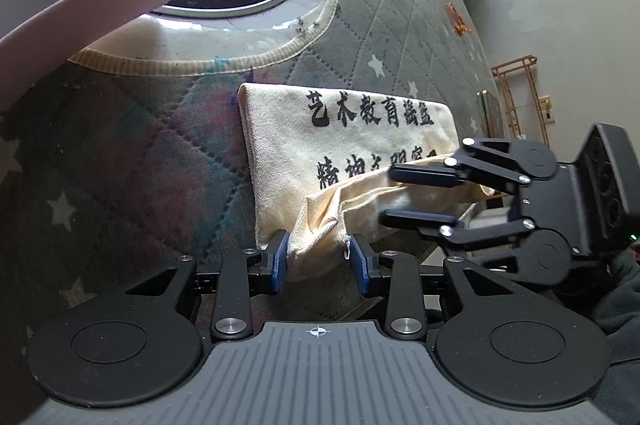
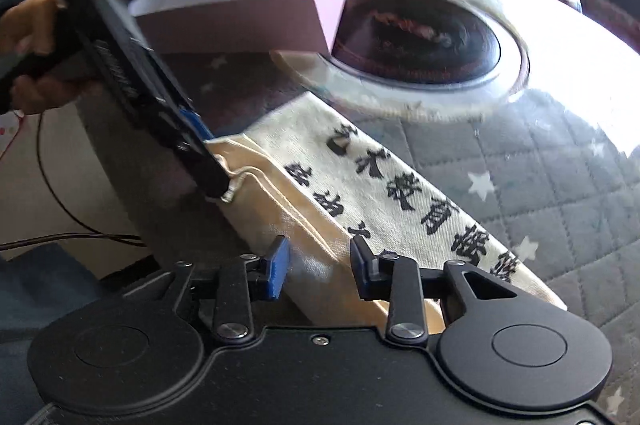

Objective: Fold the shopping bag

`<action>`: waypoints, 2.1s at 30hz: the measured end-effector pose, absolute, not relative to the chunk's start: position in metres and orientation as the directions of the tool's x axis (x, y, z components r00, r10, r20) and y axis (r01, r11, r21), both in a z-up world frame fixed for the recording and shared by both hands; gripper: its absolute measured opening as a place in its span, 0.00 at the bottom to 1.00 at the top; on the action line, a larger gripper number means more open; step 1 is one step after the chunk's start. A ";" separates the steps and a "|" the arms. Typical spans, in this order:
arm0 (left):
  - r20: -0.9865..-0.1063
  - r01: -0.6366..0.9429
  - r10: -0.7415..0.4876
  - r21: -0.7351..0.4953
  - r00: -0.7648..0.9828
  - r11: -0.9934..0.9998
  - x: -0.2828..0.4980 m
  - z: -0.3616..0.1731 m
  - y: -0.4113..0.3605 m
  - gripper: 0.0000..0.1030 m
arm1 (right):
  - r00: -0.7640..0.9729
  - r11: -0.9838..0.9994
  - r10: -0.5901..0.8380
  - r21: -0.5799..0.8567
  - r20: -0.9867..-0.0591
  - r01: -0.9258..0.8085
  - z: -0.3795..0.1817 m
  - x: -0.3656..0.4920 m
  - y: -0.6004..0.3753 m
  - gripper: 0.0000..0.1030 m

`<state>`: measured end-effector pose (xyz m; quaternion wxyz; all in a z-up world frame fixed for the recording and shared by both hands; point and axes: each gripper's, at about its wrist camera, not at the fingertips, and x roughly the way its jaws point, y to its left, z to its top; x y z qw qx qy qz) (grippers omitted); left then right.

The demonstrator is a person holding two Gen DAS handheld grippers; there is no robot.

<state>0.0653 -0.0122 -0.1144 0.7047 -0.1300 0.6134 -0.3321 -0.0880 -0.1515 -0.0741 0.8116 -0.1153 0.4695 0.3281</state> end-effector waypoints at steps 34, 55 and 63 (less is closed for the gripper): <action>-0.736 0.390 -0.667 -0.585 0.113 0.711 0.030 -0.103 -0.028 0.17 | 0.325 0.741 0.391 0.084 -0.861 -0.667 -0.078 -0.088 -0.142 0.35; -0.739 0.451 -0.604 -0.448 0.300 0.772 0.040 -0.084 -0.047 0.06 | 0.330 0.743 0.399 0.091 -0.855 -0.663 -0.079 -0.088 -0.142 0.35; -0.768 0.497 -0.596 -0.432 0.233 0.752 0.034 -0.099 -0.065 0.06 | 0.344 0.742 0.403 0.082 -0.848 -0.666 -0.077 -0.091 -0.146 0.36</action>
